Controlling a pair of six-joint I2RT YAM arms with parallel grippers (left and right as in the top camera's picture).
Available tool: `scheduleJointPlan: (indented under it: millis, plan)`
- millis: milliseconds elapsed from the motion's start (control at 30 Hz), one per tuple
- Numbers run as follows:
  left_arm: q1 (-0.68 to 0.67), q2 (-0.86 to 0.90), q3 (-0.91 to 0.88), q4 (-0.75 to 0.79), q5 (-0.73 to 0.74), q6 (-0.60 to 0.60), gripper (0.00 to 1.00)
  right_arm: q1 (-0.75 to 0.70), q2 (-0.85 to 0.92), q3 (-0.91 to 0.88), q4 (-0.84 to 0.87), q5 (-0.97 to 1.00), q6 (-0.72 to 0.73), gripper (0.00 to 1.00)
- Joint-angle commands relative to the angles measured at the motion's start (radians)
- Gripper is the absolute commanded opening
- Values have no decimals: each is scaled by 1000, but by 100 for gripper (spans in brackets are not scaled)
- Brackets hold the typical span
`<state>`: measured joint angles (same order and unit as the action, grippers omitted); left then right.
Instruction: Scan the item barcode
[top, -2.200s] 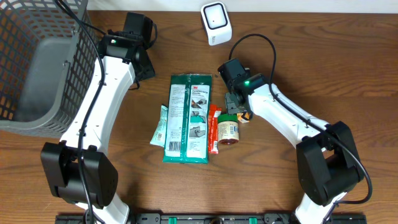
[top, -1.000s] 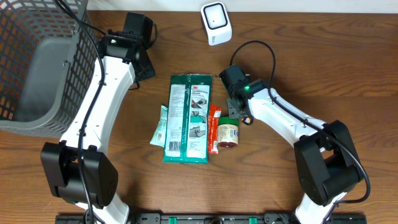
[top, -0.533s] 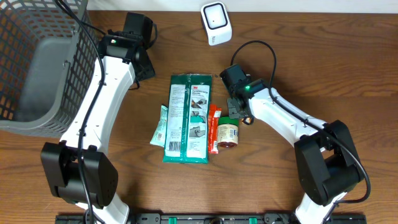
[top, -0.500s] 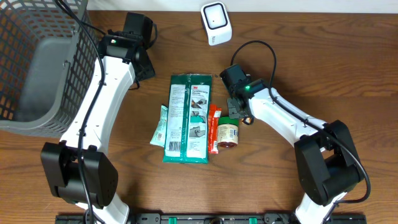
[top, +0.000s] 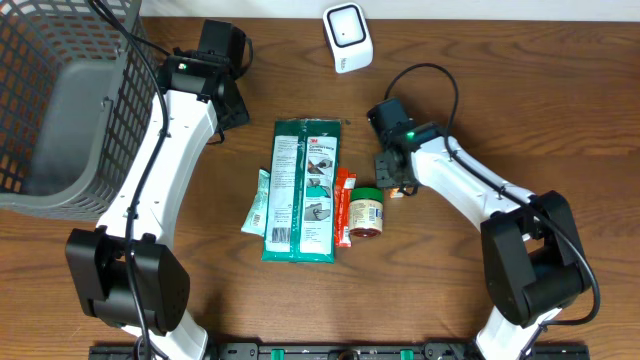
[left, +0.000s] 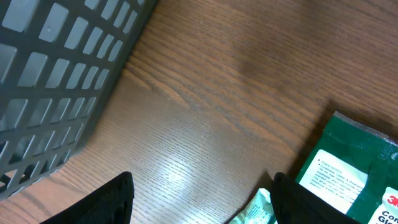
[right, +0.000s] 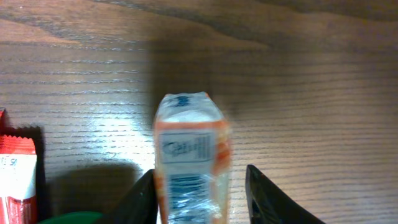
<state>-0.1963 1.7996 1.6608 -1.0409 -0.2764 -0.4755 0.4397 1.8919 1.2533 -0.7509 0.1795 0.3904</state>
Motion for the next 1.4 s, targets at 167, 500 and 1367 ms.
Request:
scheduleJointPlan:
  millis: [167, 500, 1367]
  plan:
    - [1, 11, -6, -4, -24, -17, 70, -19, 8, -6, -1, -58, 5, 29]
    - [1, 11, -6, -4, -24, -16, 71, -19, -8, -1, 9, -167, -59, 11]
    - [1, 11, -6, -4, -24, -17, 71, -35, -71, 50, 22, -185, -82, 78]
